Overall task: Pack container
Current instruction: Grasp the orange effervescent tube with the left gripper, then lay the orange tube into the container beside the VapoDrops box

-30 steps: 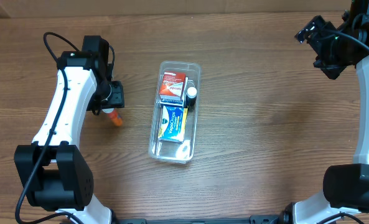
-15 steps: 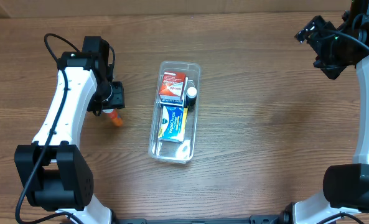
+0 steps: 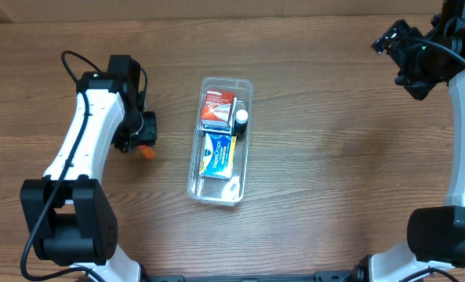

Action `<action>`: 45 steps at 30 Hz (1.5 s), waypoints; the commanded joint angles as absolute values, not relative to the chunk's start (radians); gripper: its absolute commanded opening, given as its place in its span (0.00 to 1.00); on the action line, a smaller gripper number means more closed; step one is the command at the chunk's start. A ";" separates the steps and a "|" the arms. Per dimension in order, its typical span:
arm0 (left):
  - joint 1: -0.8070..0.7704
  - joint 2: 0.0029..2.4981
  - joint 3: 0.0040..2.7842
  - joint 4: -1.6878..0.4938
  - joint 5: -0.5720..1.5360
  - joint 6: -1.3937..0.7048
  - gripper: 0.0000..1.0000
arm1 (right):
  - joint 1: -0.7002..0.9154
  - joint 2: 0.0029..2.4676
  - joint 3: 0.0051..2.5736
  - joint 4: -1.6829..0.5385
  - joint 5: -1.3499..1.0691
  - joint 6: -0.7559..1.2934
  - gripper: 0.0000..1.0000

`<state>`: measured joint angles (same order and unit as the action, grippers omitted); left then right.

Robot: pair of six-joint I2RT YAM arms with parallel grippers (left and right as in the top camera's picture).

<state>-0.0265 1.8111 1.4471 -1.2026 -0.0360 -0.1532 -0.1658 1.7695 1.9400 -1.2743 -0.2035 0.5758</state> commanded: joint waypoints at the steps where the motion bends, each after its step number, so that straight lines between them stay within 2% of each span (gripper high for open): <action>1: -0.027 1.810 1.480 -1.211 -0.034 -0.152 0.32 | -0.168 1.764 1.945 -1.270 -0.204 0.569 1.00; 3: -0.027 1.808 1.581 -1.290 -0.033 -0.149 0.27 | -0.168 1.764 1.945 -1.270 -0.204 0.569 1.00; 7: -0.052 1.804 1.842 -1.490 -0.014 -0.154 0.24 | -0.168 1.764 1.945 -1.270 -0.204 0.569 1.00; 10: -0.130 1.804 2.067 -1.612 0.117 -0.161 0.24 | -0.168 1.764 1.945 -1.270 -0.204 0.569 1.00; 13: -0.262 1.804 2.150 -1.613 0.127 -0.194 0.25 | -0.168 1.764 1.945 -1.270 -0.204 0.569 1.00; 16: -0.398 1.811 2.109 -1.555 0.116 -0.228 0.27 | -0.168 1.764 1.945 -1.270 -0.204 0.569 1.00; 24: -0.566 1.812 1.857 -1.416 0.080 -0.304 0.28 | -0.168 1.764 1.945 -1.270 -0.204 0.569 1.00; 29: -0.603 1.812 1.749 -1.362 0.078 -0.315 0.28 | -0.168 1.764 1.945 -1.270 -0.204 0.569 1.00; 39: -0.604 1.812 1.477 -1.111 0.075 -0.318 0.28 | -0.168 1.764 1.945 -1.270 -0.204 0.569 1.00; 42: -0.604 1.812 1.452 -1.090 0.054 -0.319 0.31 | -0.168 1.764 1.945 -1.270 -0.204 0.569 1.00; 44: -0.604 1.812 1.450 -1.062 0.002 -0.315 0.45 | -0.168 1.764 1.945 -1.270 -0.204 0.569 1.00; 45: -0.604 1.812 1.450 -1.044 -0.010 -0.311 0.49 | -0.168 1.764 1.945 -1.270 -0.204 0.569 1.00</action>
<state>-0.5961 1.8179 1.4590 -1.0859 0.0555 -0.3103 -0.1658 1.7695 1.9400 -1.2751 -0.2031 0.5751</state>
